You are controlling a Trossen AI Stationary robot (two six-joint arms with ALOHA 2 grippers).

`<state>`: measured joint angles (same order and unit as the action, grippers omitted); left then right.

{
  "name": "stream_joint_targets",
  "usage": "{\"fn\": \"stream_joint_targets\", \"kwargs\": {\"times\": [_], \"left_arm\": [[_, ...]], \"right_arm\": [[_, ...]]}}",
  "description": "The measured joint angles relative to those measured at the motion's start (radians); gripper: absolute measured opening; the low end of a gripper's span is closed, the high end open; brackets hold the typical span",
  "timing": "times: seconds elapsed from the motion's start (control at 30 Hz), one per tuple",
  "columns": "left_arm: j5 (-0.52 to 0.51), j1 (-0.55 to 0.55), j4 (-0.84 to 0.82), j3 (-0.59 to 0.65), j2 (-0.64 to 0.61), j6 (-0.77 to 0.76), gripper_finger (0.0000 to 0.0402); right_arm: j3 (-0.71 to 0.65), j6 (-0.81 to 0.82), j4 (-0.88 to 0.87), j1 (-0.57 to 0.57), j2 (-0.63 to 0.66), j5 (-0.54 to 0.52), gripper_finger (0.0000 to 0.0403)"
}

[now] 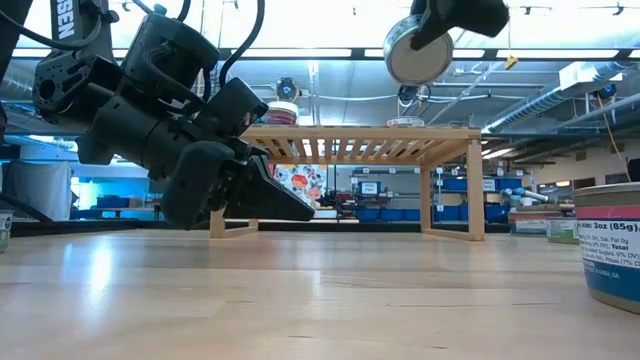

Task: Stack canned seafood by type on shelf
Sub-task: Put the green tuna can on the shelf

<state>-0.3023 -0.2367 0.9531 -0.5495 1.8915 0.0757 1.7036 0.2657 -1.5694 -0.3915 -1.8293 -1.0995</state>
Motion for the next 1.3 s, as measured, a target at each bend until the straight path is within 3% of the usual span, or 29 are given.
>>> {"fn": "stream_joint_targets", "kwargs": {"times": [0.27,0.73,1.0,1.3], "left_arm": [[0.0,0.0,0.0,0.0,0.0,0.0,0.0005],[0.0,0.0,-0.001,0.0,0.0,0.008,0.0005],[0.0,0.0,-0.002,0.0,0.0,0.01,0.0005],[0.0,0.0,-0.002,0.0,0.0,0.021,0.0005]], "right_arm": [[-0.041,-0.015,0.0,0.106,0.0,-0.067,0.0155],[-0.145,-0.061,0.034,0.323,0.0,-0.071,0.0155],[-0.156,-0.112,0.11,0.386,0.0,-0.003,0.0159],[-0.156,-0.156,0.158,0.443,0.0,0.062,0.0206]]}}
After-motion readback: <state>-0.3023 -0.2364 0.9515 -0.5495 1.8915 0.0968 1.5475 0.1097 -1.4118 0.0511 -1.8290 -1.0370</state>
